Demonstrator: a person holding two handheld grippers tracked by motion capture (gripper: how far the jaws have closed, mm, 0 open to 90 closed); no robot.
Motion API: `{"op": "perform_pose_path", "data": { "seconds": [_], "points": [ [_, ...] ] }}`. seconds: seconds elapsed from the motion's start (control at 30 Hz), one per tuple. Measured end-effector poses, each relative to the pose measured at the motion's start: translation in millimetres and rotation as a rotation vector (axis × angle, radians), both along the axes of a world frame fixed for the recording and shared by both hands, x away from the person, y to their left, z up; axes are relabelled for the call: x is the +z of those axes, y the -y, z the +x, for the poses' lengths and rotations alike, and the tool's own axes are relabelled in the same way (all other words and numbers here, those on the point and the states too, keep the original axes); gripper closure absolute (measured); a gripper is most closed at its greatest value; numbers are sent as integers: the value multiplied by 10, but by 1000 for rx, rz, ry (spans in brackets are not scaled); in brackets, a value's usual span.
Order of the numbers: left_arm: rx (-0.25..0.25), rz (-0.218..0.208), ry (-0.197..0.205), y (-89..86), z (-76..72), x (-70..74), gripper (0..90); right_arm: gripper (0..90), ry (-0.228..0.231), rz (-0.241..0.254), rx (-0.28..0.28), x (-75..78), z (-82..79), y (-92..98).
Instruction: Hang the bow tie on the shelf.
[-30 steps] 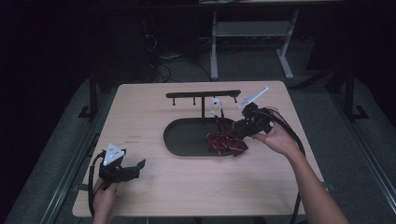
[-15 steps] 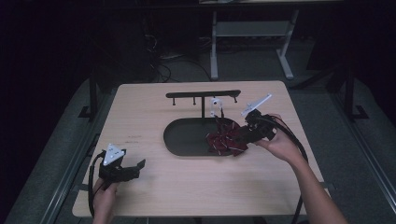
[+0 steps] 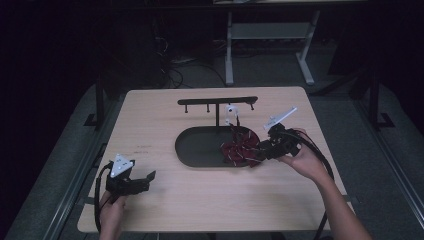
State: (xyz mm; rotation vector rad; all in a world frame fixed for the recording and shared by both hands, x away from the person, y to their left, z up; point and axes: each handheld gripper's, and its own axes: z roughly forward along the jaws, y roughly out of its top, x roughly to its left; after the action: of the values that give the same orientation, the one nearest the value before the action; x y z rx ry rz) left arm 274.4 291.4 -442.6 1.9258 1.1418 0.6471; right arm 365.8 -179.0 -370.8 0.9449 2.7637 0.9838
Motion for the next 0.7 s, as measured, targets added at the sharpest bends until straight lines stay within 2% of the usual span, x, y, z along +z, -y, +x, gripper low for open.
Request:
{"op": "perform_pose_path", "data": {
  "seconds": [0.47,0.7],
  "points": [
    [-2,2,0,4,-1,0,136,526,-3,2,-6,-69,-111,87],
    [-2,-1,1,9,0,-5,136,527,-9,18,-19,-111,-169,154]
  ]
}}
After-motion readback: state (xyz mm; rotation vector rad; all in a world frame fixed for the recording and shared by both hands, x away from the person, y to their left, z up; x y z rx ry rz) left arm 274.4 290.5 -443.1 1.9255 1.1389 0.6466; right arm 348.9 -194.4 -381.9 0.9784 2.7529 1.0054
